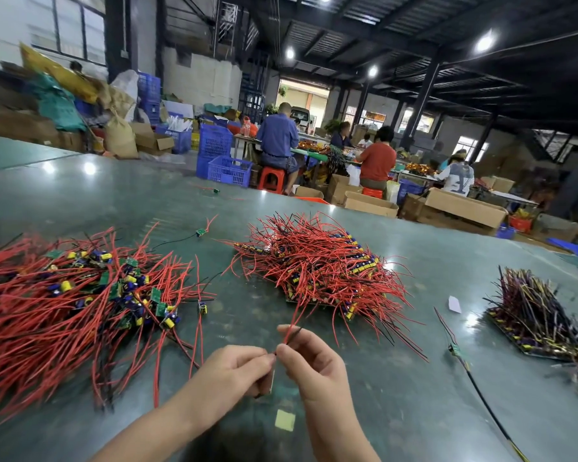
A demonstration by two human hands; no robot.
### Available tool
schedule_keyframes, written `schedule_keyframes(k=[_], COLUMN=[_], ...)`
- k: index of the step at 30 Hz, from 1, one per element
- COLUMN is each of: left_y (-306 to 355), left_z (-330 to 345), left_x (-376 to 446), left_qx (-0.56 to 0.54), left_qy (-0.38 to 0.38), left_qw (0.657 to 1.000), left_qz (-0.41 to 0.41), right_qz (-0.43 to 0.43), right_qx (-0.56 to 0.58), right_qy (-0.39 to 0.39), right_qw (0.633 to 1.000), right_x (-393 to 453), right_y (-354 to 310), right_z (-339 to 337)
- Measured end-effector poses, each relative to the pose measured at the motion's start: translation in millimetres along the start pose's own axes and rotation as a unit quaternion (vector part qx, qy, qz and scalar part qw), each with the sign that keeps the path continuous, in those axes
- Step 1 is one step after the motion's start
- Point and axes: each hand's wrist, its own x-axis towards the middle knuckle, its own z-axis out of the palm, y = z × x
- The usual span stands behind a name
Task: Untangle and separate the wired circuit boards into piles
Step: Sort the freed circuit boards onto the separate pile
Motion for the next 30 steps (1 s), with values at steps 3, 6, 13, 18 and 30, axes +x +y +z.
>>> schedule_keyframes(k=[3,6,13,18,30], left_y=[-3.0,-4.9,-7.0,-5.0,-3.3], left_z=[-2.7,-4.3,-1.9,-5.5,-13.1], left_x=[0.5,1.1,-0.7,-0.7,-1.1], left_qx=[0.069,0.087,0.187,0.247,0.290], left_qy=[0.024,0.044,0.086,0.115,0.127], left_qw=[0.997,0.994,0.977,0.961,0.949], left_qz=[0.036,0.048,0.053,0.038,0.004], right_qz=[-0.004,-0.001,-0.009,0.001,0.084], right_qx=[-0.004,-0.001,-0.009,0.009,0.099], right_qy=[-0.004,0.020,0.097,0.162,0.248], right_qw=[1.000,1.000,0.995,0.987,0.960], right_x=[1.0,0.2,0.3,6.6,11.7], right_y=[-0.4,0.8,1.8,-0.2,-3.4], right_z=[-2.6,-1.7,0.7,-14.0,-25.3])
